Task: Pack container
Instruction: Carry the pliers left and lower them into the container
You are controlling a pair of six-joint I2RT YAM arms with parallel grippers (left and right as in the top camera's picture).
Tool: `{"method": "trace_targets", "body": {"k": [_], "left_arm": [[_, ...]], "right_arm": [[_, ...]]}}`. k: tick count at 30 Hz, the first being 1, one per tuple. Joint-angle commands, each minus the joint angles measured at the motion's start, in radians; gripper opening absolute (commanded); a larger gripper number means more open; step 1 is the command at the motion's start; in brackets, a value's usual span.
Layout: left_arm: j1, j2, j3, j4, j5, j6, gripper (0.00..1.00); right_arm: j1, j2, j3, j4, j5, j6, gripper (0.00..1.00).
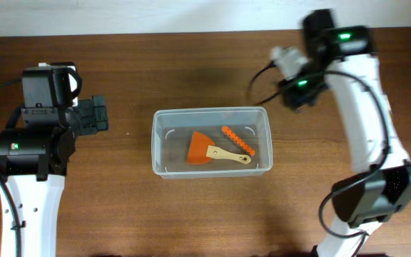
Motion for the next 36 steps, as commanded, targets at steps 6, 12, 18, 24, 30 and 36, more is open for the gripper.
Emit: {"method": "trace_targets", "body": {"k": [6, 12, 18, 24, 30, 36], "left_arm": [[-0.002, -0.003, 0.021, -0.001, -0.014, -0.010, 0.99], [-0.002, -0.003, 0.021, -0.001, -0.014, -0.010, 0.99], [-0.002, -0.003, 0.021, -0.001, -0.014, -0.010, 0.99], [-0.002, -0.003, 0.021, -0.001, -0.014, -0.010, 0.99], [-0.002, -0.003, 0.021, -0.001, -0.014, -0.010, 0.99], [-0.002, -0.003, 0.021, -0.001, -0.014, -0.010, 0.99]], "right_arm": [[0.231, -0.005, 0.001, -0.018, -0.014, -0.132, 0.13], [0.306, -0.005, -0.060, -0.009, -0.014, -0.134, 0.13], [0.325, -0.004, -0.195, 0.064, -0.014, -0.134, 0.13], [0.325, -0.004, -0.307, 0.140, -0.016, -0.134, 0.13], [0.325, -0.004, -0.418, 0.254, -0.017, -0.134, 0.13], [0.324, -0.004, -0.488, 0.320, -0.017, -0.134, 0.14]]}}
